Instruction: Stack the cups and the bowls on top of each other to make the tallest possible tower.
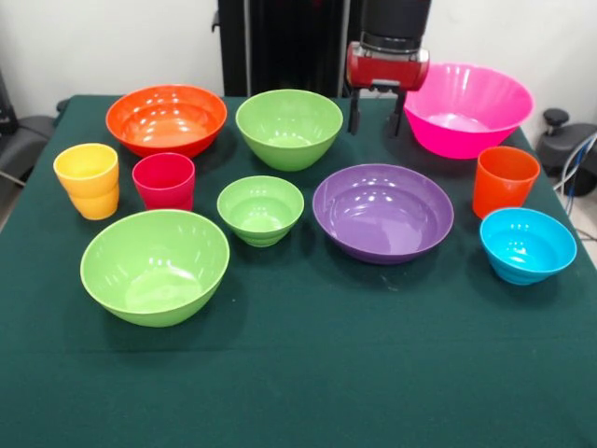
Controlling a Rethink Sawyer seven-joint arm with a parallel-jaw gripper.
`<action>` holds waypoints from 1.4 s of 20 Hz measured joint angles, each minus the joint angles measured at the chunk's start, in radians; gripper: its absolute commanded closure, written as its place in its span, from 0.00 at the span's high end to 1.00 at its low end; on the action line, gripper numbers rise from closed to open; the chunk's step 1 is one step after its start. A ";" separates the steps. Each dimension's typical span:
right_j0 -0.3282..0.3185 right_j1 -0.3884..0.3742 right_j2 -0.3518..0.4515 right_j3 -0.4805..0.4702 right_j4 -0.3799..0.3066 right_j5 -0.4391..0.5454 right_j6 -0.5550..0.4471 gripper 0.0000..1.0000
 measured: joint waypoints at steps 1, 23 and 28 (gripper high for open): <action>-0.001 -0.010 0.000 0.003 0.000 0.001 0.000 1.00; 0.071 -0.189 0.003 0.107 0.036 0.040 0.046 1.00; 0.117 -0.167 0.003 0.118 0.039 0.040 0.103 1.00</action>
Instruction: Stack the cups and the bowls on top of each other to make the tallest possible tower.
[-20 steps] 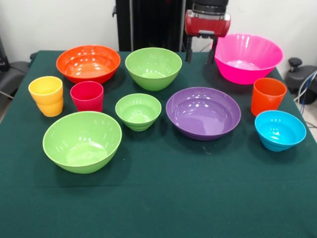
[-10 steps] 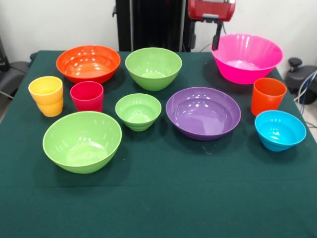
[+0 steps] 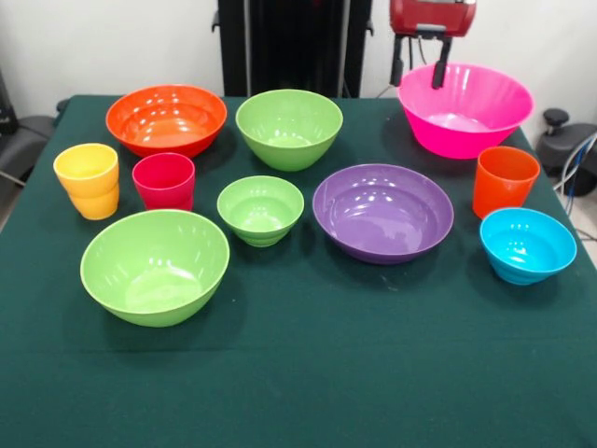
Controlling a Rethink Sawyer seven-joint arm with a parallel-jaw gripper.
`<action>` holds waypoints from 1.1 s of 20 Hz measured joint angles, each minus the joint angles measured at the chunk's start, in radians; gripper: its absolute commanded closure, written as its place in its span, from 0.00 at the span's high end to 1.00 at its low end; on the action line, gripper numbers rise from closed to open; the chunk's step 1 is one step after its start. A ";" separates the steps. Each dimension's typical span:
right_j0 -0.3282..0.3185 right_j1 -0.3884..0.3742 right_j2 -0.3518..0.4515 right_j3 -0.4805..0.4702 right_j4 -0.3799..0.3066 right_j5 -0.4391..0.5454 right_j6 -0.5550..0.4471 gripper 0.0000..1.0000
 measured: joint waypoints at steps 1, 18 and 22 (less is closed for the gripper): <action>0.006 0.006 0.000 0.001 0.000 0.000 0.010 1.00; -0.009 0.068 0.000 0.015 -0.015 -0.029 0.075 1.00; -0.007 0.072 0.000 0.015 -0.015 -0.036 0.075 1.00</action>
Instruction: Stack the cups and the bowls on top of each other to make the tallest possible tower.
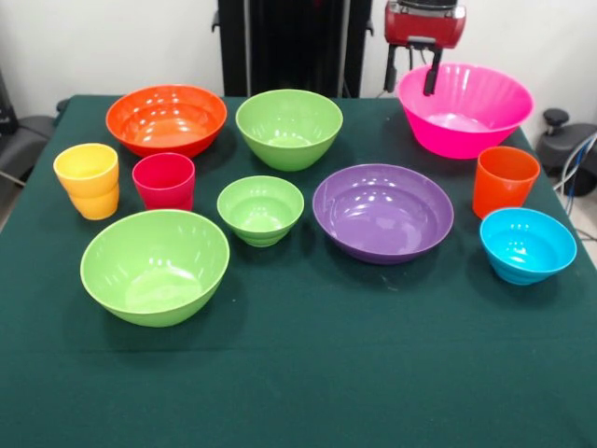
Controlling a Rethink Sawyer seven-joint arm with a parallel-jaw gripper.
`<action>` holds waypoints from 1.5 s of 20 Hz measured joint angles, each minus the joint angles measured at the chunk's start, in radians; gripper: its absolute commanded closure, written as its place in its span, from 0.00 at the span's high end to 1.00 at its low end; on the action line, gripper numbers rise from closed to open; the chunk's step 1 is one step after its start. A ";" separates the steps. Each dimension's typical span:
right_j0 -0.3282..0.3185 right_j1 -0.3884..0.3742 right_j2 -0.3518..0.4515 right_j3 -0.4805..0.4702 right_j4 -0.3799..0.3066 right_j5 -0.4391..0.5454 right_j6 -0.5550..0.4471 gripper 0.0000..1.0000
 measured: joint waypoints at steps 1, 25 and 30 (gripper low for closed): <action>0.001 0.003 0.000 0.000 0.000 -0.005 0.000 1.00; 0.008 0.294 -0.018 -0.028 0.000 -0.212 0.000 1.00; 0.016 0.314 -0.024 -0.031 0.000 -0.213 0.000 1.00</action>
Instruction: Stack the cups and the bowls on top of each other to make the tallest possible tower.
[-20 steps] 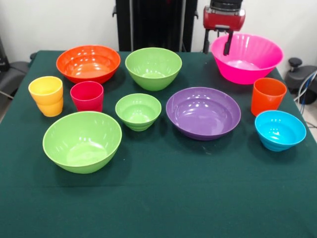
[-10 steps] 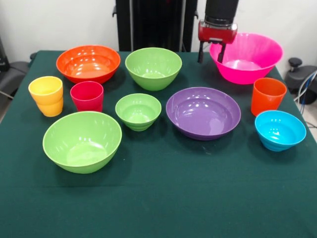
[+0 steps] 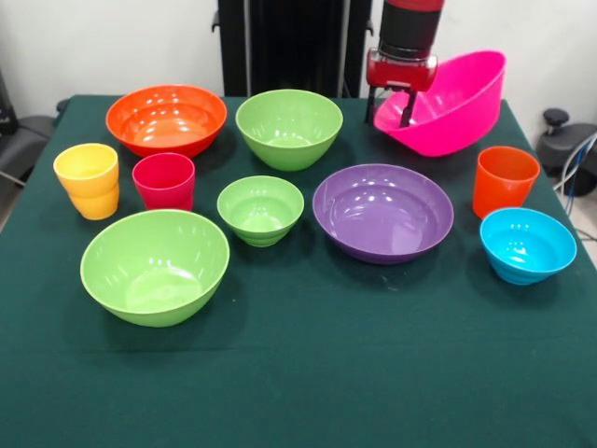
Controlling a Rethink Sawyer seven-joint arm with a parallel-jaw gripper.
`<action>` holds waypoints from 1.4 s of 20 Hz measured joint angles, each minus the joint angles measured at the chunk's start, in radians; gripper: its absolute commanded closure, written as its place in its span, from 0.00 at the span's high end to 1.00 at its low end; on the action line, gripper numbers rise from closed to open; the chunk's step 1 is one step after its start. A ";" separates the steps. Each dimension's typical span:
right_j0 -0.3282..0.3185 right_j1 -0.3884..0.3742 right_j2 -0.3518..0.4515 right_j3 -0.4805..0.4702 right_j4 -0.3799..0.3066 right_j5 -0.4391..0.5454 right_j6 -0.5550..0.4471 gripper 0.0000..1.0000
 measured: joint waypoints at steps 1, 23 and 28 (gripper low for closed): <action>0.002 0.000 -0.001 -0.001 0.000 0.000 0.000 1.00; 0.066 -0.030 -0.031 -0.002 0.000 0.000 0.000 1.00; 0.067 -0.035 -0.032 -0.002 0.000 0.001 0.000 1.00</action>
